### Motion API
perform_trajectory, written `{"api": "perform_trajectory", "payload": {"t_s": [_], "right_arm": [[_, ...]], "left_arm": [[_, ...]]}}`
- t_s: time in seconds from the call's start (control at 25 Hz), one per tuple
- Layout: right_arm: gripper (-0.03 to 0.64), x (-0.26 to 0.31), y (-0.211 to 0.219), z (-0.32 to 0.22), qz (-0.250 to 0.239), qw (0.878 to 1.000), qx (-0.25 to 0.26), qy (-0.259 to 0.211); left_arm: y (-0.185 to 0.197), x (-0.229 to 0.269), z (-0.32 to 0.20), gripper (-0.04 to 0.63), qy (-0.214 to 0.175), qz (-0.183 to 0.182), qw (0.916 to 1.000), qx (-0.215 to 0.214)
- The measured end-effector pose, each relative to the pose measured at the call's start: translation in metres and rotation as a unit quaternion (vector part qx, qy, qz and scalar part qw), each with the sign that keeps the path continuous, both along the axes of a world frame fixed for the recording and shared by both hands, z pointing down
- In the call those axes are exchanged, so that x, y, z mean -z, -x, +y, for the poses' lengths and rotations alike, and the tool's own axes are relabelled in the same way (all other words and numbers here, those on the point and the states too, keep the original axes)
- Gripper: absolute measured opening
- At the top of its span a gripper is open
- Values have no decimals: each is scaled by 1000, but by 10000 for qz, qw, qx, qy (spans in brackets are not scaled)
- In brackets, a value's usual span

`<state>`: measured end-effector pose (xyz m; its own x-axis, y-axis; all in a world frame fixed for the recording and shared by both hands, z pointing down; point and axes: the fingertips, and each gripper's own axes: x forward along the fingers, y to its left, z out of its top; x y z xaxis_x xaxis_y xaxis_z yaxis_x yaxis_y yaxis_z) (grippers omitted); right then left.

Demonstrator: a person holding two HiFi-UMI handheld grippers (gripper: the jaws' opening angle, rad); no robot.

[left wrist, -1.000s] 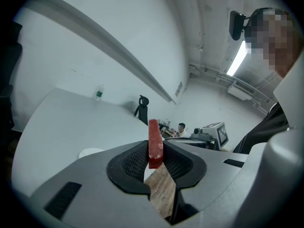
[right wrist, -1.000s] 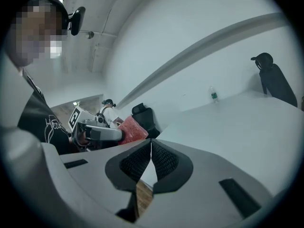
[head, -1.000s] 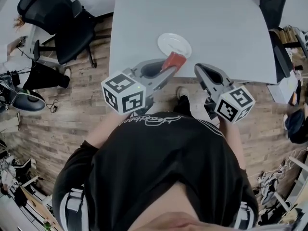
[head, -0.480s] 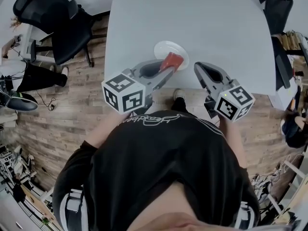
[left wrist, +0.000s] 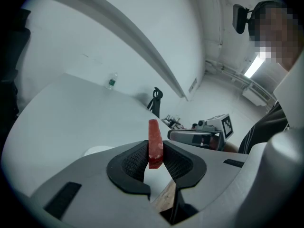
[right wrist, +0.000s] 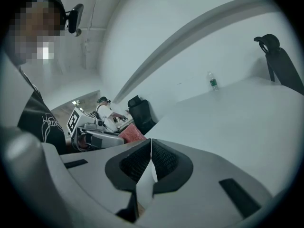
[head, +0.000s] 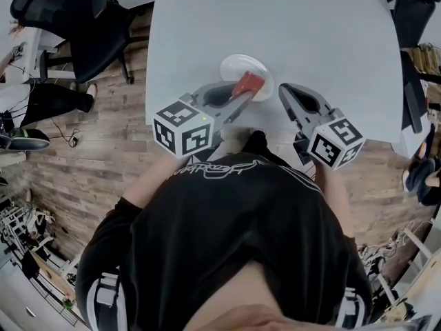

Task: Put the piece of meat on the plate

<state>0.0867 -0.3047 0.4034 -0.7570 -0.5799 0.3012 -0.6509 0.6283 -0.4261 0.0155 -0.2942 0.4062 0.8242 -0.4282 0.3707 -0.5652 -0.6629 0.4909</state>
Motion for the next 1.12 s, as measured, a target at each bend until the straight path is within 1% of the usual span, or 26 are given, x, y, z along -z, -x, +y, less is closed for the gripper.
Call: {"api": "perform_trajectory", "payload": {"t_s": [0.16,0.28,0.4,0.6,0.92,1.12], "right_arm": [[9,-17,0,-8,72,9999,11,94],[9,-39,2,-21,176,9995,64,251],[9,-49,5,-19,247,9990,53,359],[9,-71,5,-20,293,9977,73,612],[9,-103,-5,-23,500,9944,82,930],[9,-111,-6,-21,562,9931,70,1024]], "left_arm": [[0,-21,-9,92,136,-55,9999,32],[0,-39,-23,92,233,-105,9997,29],[4,-46,-24,92,273,-179,9995,35],[6,-68,-29,92,178,-492,9986,56],[4,-105,-40,92,352,-745,9965,102],[5,-121,-42,92,616,-633,9960,140]]}}
